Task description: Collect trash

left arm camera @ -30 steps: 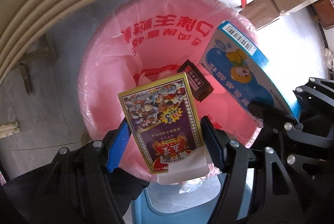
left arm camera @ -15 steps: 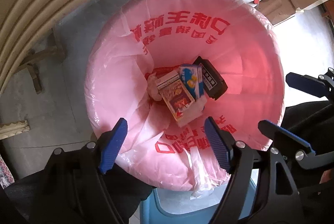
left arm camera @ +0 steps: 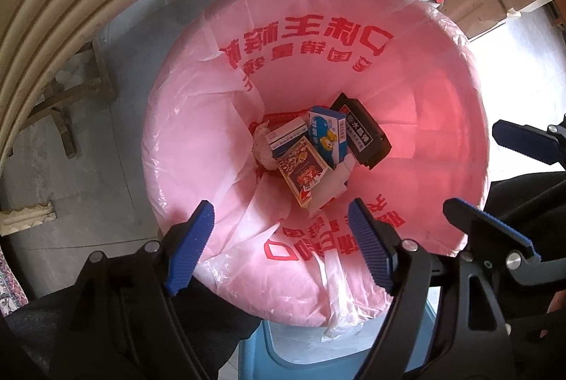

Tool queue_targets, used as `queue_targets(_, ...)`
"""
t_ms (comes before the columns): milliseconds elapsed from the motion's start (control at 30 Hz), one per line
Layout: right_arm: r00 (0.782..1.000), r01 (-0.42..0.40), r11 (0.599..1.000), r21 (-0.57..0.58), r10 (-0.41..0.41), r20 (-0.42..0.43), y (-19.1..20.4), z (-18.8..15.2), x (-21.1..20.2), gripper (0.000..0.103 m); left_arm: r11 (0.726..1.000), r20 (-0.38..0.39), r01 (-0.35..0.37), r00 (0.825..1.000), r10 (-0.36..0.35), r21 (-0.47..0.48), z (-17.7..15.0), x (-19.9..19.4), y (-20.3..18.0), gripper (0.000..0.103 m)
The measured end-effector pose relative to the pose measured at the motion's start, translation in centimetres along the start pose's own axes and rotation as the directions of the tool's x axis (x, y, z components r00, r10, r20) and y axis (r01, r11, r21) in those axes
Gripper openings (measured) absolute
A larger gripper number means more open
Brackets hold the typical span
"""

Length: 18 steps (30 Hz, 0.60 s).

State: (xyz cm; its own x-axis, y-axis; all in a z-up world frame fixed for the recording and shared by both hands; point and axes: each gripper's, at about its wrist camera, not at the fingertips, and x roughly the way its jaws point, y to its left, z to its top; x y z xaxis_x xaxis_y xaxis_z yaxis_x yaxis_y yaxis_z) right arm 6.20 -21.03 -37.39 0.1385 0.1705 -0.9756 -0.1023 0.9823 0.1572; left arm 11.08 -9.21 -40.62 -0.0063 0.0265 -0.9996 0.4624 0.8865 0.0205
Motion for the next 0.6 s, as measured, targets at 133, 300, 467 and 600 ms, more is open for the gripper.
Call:
queue_targets(133,1.000,0.010,1.000,0.011,-0.010,0.010,0.0,-0.2,-0.3,0.065,1.000,0.018,-0.023,1.000,0.022,0.007,-0.1,-0.8,-0.3,0.077)
queue_targets(300,0.995,0.069,0.998,0.014,-0.070,0.067,0.5,-1.0,-2.5,0.065,0.999,0.065,-0.037,0.997,0.037,0.002,-0.7,-2.6,-0.7,0.077)
queue_targets(467,0.979,0.112,0.992,0.053,-0.119,0.165,0.8,-2.2,-7.1,0.065,0.997,0.185,-0.055,0.981,0.063,-0.048,-2.1,-7.7,-1.2,0.077)
queue_targets(600,0.943,0.137,0.983,0.121,-0.167,0.289,0.8,-3.5,-12.3,0.065,0.993,0.332,-0.055,0.939,0.087,-0.104,-3.6,-13.6,-1.6,0.078)
